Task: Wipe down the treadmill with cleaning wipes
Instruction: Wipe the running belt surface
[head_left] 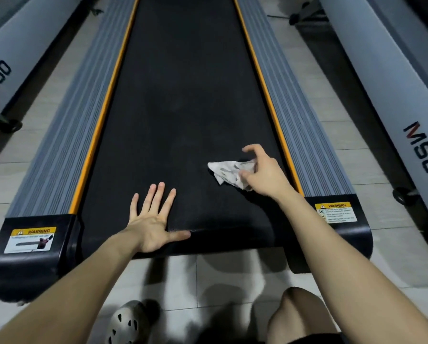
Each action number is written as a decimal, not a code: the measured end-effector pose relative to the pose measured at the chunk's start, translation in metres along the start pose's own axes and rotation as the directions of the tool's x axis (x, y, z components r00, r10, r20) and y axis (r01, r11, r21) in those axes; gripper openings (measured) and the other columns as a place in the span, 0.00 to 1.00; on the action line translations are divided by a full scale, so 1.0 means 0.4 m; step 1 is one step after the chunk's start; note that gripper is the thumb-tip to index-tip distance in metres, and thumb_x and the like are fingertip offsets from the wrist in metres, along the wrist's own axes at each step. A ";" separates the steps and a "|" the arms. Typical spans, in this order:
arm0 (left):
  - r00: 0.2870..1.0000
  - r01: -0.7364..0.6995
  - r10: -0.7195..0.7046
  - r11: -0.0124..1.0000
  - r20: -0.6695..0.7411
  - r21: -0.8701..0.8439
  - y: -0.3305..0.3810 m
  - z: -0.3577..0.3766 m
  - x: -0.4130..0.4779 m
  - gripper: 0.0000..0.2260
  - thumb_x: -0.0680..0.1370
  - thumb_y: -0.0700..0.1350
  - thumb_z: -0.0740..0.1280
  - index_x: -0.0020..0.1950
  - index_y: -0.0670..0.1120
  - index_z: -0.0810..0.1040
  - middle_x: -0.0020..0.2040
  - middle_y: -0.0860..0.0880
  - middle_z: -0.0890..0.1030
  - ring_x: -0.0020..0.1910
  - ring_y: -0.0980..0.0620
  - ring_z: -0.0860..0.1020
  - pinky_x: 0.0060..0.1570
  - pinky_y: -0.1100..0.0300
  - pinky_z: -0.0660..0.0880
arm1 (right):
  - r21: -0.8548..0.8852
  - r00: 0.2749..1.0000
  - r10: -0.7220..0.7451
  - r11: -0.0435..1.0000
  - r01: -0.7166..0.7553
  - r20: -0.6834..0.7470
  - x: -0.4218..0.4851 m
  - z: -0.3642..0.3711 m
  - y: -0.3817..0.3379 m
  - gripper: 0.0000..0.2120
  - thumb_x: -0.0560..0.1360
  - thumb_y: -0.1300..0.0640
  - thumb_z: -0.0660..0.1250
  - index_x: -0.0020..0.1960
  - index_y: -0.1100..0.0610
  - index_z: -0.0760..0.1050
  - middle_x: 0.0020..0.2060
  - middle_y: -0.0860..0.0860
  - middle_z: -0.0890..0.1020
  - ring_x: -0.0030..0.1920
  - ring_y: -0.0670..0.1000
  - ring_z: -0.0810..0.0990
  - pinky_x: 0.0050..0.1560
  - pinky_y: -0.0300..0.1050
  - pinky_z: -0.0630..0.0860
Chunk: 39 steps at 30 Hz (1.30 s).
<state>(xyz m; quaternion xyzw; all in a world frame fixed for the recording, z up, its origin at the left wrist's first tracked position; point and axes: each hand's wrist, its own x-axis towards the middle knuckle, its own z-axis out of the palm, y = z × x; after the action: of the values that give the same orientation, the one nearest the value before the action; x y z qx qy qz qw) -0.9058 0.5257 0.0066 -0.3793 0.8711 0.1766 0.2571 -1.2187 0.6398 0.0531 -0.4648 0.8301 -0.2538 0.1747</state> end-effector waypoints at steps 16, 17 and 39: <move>0.996 0.056 -0.059 0.998 0.069 0.039 0.015 -0.019 -0.004 0.58 0.71 0.84 0.56 0.80 0.58 0.21 0.76 0.50 0.14 0.76 0.49 0.16 0.78 0.35 0.27 | -0.139 0.928 -0.369 0.923 0.359 -0.056 -0.178 0.218 -0.077 0.11 0.83 0.54 0.63 0.59 0.54 0.83 0.53 0.51 0.75 0.54 0.55 0.75 0.54 0.52 0.79; 0.996 0.056 -0.059 0.998 0.070 0.040 0.015 -0.018 -0.003 0.58 0.71 0.84 0.56 0.80 0.58 0.21 0.76 0.50 0.14 0.76 0.49 0.16 0.78 0.35 0.27 | -0.184 0.890 -0.455 0.872 0.453 0.037 -0.205 0.215 -0.063 0.12 0.82 0.55 0.63 0.61 0.53 0.82 0.53 0.50 0.75 0.55 0.53 0.74 0.53 0.50 0.78; 0.997 0.035 -0.037 0.999 0.072 0.040 0.016 -0.018 -0.001 0.58 0.70 0.85 0.54 0.80 0.59 0.20 0.75 0.51 0.14 0.75 0.50 0.16 0.78 0.36 0.25 | -0.316 0.967 -0.126 0.948 0.052 -0.220 -0.220 0.139 -0.028 0.14 0.81 0.47 0.65 0.59 0.55 0.81 0.58 0.55 0.76 0.61 0.59 0.73 0.66 0.55 0.73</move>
<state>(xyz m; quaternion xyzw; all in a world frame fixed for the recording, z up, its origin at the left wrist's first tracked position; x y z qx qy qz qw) -0.9128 0.5264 0.0133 -0.3833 0.8575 0.1686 0.2991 -1.1370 0.6963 0.0196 -0.4897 0.8524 -0.1829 -0.0118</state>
